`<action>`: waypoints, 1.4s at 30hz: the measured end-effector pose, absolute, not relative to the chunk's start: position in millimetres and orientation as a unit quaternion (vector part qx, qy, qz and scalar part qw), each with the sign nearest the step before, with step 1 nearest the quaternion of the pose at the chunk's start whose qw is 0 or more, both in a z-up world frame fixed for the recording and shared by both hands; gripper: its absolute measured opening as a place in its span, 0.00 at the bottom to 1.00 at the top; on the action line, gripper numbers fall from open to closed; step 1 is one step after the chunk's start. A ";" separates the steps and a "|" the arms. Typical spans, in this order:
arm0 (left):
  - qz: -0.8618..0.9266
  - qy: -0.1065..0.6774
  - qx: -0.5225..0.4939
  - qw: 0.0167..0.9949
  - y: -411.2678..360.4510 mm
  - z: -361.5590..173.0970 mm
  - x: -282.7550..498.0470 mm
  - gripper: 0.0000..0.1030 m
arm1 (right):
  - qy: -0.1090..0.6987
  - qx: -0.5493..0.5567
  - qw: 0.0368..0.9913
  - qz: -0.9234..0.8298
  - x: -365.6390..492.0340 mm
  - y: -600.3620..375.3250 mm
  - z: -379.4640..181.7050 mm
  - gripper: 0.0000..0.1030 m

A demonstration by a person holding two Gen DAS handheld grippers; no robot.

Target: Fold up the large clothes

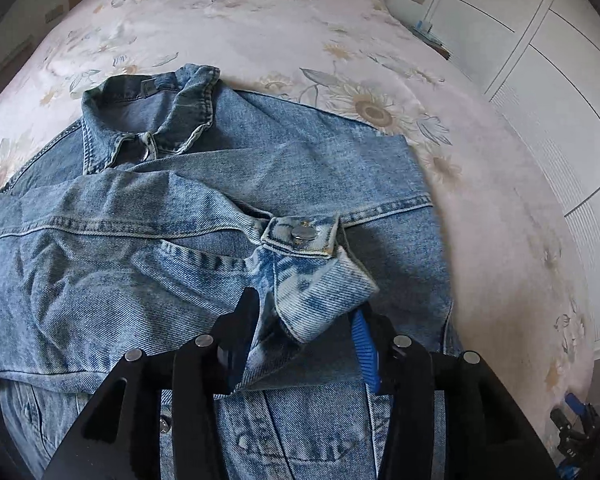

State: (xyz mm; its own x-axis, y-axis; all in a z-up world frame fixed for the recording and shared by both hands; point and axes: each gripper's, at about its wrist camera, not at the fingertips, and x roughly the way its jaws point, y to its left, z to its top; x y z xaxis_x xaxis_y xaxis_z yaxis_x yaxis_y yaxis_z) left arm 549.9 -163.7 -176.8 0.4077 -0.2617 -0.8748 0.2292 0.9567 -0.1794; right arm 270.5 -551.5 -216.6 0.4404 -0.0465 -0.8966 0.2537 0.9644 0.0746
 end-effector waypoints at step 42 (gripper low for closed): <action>-0.060 0.473 -0.003 0.879 87.1 -185.9 508.6 0.52 | 0.442 -0.065 0.864 0.232 511.7 -126.9 -150.0 0.72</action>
State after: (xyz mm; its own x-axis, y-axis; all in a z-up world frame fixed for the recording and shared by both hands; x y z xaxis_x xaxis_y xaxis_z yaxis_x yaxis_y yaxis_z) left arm 508.6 87.1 -185.9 0.5458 -0.1074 -0.8310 0.1026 0.9929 -0.0609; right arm 511.7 -126.9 -150.0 0.5020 0.3431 -0.7939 -0.4588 0.8838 0.0919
